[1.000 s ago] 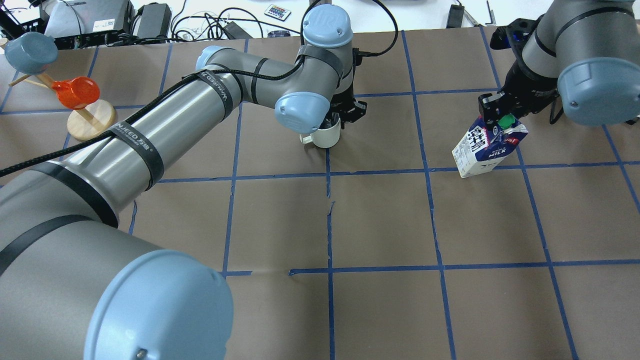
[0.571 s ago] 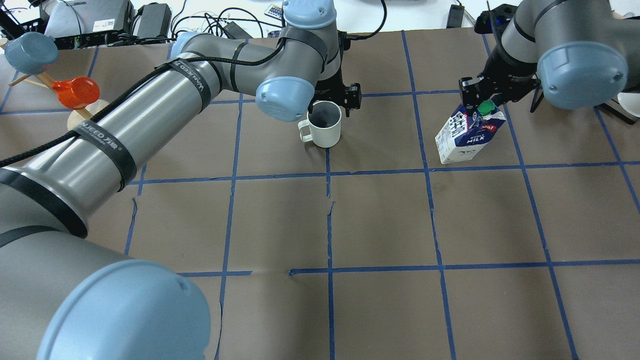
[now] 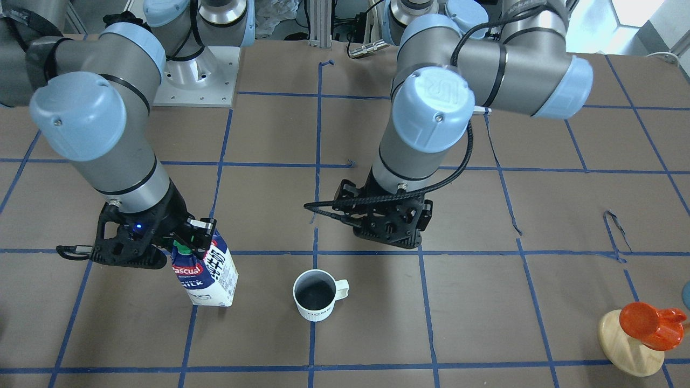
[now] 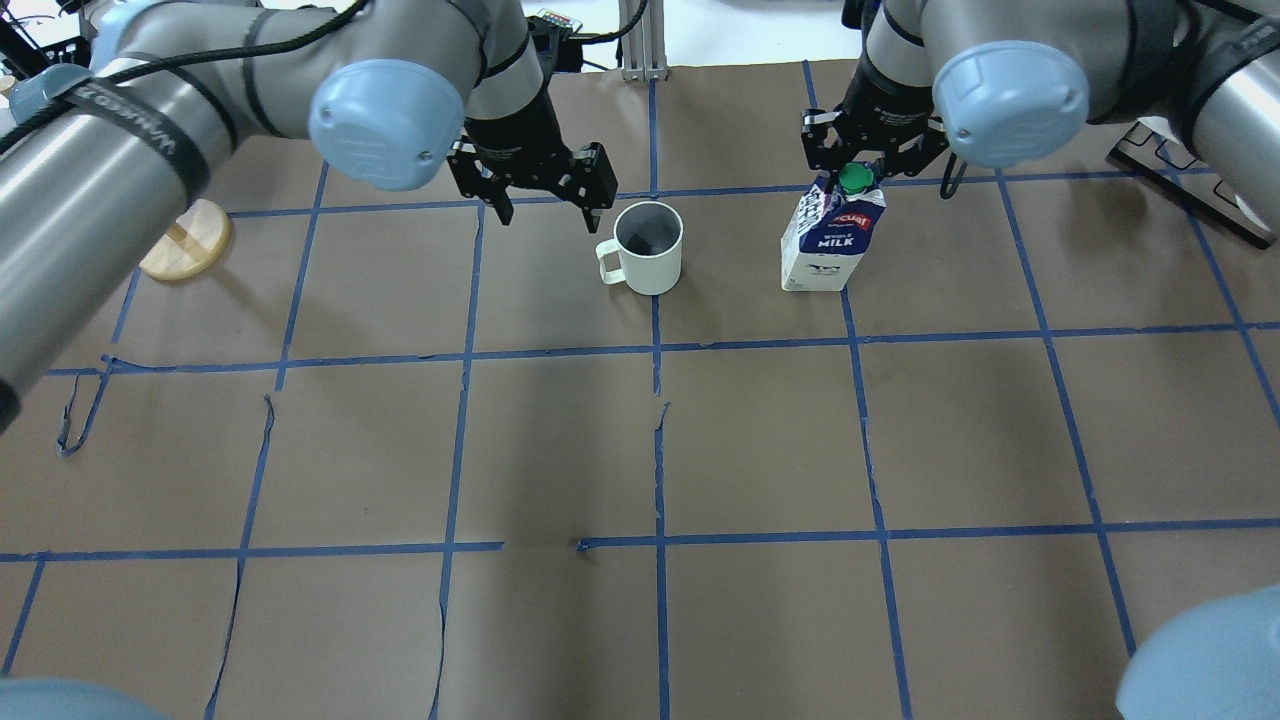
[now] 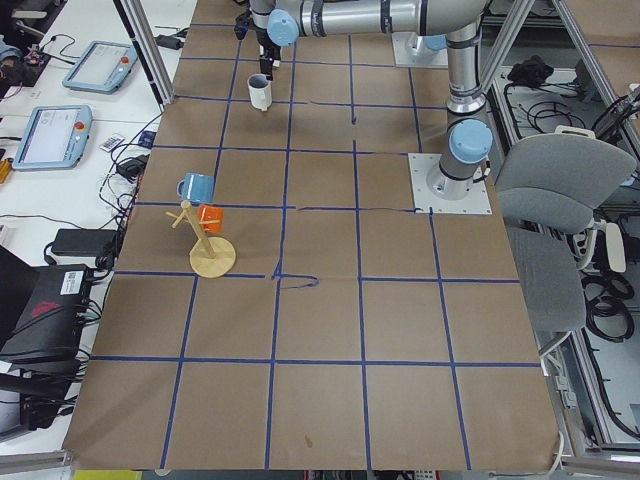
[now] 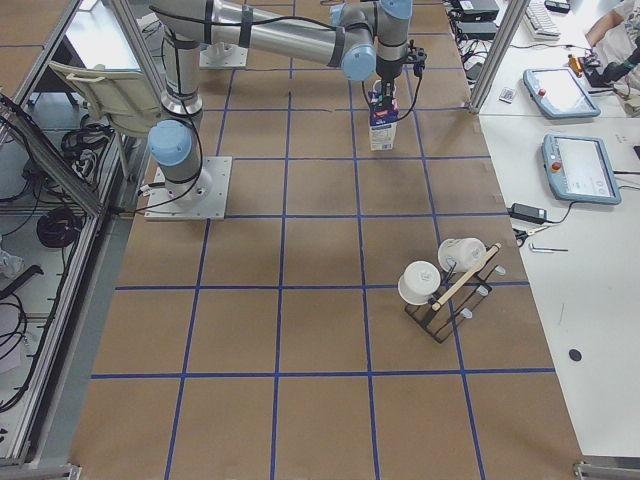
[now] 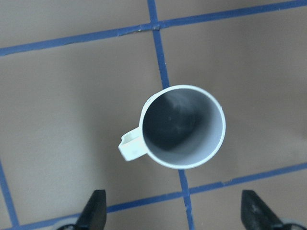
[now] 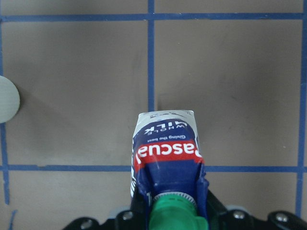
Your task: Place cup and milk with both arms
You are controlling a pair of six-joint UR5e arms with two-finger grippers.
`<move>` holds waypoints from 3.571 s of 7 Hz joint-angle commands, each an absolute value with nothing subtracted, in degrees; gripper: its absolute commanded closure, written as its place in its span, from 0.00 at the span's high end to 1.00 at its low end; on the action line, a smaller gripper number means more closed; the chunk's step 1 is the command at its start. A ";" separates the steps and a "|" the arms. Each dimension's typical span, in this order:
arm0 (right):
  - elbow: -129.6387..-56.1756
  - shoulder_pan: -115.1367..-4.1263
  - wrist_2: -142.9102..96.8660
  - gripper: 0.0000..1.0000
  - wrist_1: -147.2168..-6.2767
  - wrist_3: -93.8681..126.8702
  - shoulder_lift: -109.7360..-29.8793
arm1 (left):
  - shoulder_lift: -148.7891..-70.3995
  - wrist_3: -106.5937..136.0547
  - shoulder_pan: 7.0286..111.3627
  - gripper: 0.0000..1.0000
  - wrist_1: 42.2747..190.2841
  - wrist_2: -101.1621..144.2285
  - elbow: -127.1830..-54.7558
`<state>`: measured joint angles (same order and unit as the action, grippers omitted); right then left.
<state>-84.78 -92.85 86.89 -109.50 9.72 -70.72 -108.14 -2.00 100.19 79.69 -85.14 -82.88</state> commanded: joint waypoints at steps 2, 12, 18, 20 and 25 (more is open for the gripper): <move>-81.74 -97.19 84.73 0.46 -110.03 19.32 -66.19 | -96.18 -4.74 95.90 1.00 80.60 -87.01 -93.05; -76.12 -100.81 82.79 0.44 -110.57 13.62 -61.80 | -93.60 4.13 93.87 1.00 89.47 -91.50 -87.02; -76.81 -100.29 85.41 1.00 -105.86 12.58 -68.00 | -94.66 0.44 93.34 1.00 86.06 -91.23 -84.72; -77.95 -97.57 88.85 1.00 -96.28 12.39 -74.67 | -94.57 0.53 93.34 1.00 84.02 -90.79 -85.52; -86.04 -94.31 92.30 1.00 -90.97 10.13 -82.96 | -93.70 0.62 93.34 1.00 84.90 -89.38 -86.30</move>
<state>-85.11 -94.45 92.93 -91.06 11.58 -81.65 -94.10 0.61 93.34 84.78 -89.26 -85.80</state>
